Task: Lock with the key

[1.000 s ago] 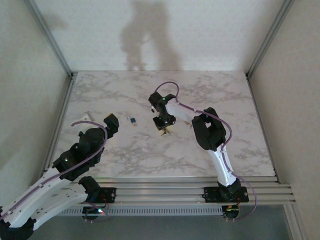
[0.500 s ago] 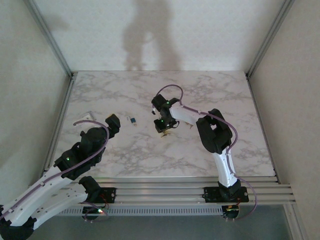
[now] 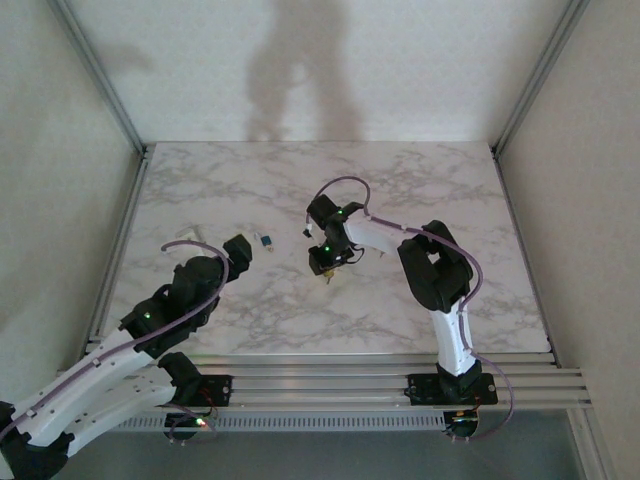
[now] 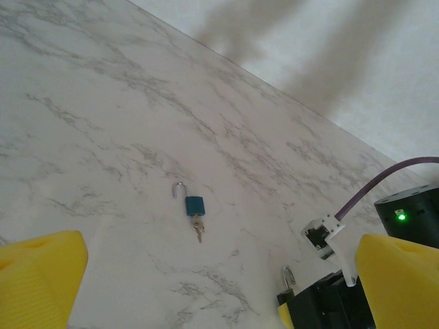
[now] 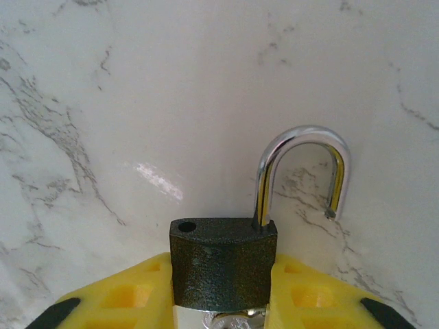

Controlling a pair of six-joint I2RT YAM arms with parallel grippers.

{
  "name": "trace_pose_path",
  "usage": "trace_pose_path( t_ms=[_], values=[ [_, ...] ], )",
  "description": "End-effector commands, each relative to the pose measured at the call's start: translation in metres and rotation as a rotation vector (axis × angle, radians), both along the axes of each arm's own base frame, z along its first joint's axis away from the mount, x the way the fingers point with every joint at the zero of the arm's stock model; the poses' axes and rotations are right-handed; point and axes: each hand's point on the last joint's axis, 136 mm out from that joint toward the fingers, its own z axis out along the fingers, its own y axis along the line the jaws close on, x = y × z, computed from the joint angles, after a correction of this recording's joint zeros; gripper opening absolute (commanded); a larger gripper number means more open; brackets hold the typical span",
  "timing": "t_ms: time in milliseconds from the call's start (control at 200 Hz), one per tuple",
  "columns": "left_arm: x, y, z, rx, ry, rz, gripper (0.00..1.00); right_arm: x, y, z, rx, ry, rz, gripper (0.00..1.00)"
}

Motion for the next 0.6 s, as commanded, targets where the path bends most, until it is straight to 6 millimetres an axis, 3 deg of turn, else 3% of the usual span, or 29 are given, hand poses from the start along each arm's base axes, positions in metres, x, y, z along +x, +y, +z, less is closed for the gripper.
trace_pose_path(
  t_ms=[0, 596],
  values=[
    [0.005, -0.008, -0.003, -0.039, 0.002, -0.017, 1.0, -0.021, 0.001, 0.009, 0.025, 0.051, 0.033, 0.3],
    [0.03, -0.034, -0.032, -0.077, 0.109, -0.077, 1.0, -0.03, 0.001, 0.038, 0.104, 0.016, 0.044, 0.3]
  ],
)
